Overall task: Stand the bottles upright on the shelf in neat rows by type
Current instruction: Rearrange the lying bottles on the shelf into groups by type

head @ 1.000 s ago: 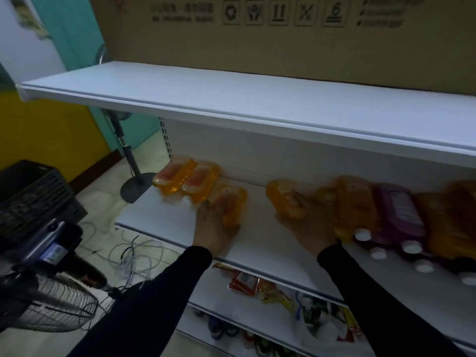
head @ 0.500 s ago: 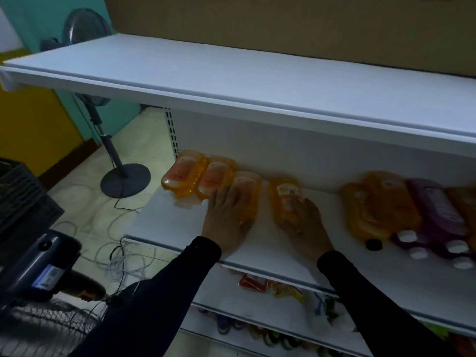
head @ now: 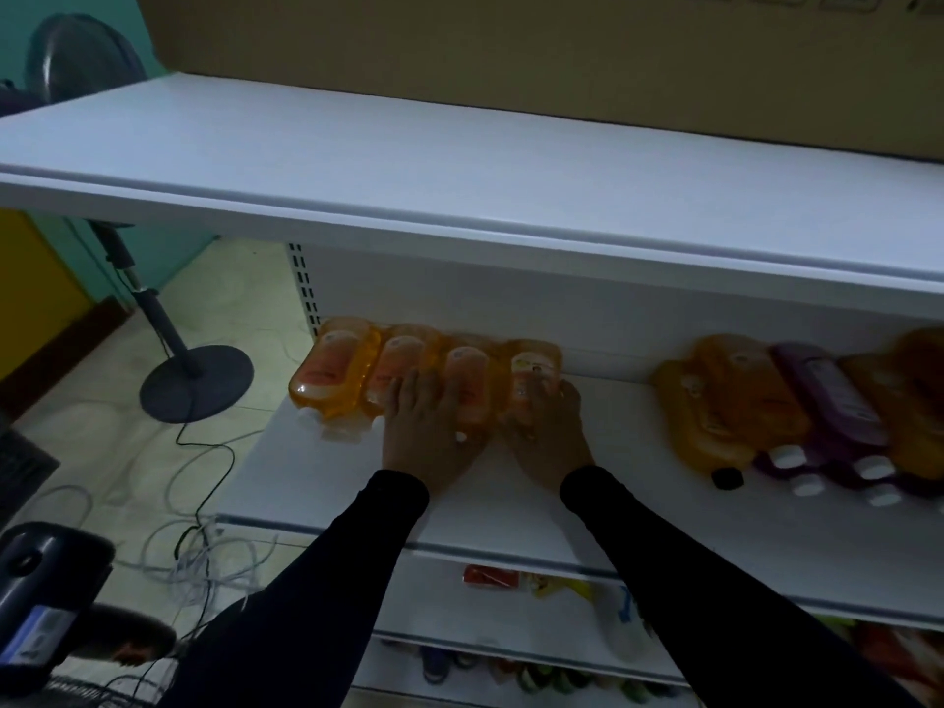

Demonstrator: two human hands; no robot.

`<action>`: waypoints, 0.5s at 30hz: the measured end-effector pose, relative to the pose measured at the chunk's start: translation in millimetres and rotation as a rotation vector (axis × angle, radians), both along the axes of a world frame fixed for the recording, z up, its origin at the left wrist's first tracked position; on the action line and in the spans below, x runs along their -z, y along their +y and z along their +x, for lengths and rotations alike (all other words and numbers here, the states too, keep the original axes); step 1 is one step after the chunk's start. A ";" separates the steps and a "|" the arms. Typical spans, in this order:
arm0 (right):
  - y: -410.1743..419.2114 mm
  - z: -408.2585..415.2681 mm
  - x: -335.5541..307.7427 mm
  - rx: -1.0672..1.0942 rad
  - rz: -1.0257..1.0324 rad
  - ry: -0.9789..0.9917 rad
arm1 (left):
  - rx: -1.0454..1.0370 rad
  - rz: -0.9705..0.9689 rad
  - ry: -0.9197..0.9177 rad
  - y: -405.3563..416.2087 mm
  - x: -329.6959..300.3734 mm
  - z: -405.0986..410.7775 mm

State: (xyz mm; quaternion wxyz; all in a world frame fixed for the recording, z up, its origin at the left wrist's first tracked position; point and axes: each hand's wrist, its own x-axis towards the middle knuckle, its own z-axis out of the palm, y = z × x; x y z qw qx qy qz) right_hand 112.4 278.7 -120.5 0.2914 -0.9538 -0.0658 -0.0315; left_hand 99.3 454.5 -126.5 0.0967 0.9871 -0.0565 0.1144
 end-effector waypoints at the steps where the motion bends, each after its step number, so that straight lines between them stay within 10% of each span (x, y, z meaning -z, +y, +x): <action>1: -0.5 -0.4 -2.6 -0.010 0.017 0.011 | 0.003 0.001 0.008 0.5 -0.3 0.5; 15: -92.1 -59.8 -31.3 0.085 0.146 0.032 | 0.104 0.020 0.081 -3.9 -20.3 7.4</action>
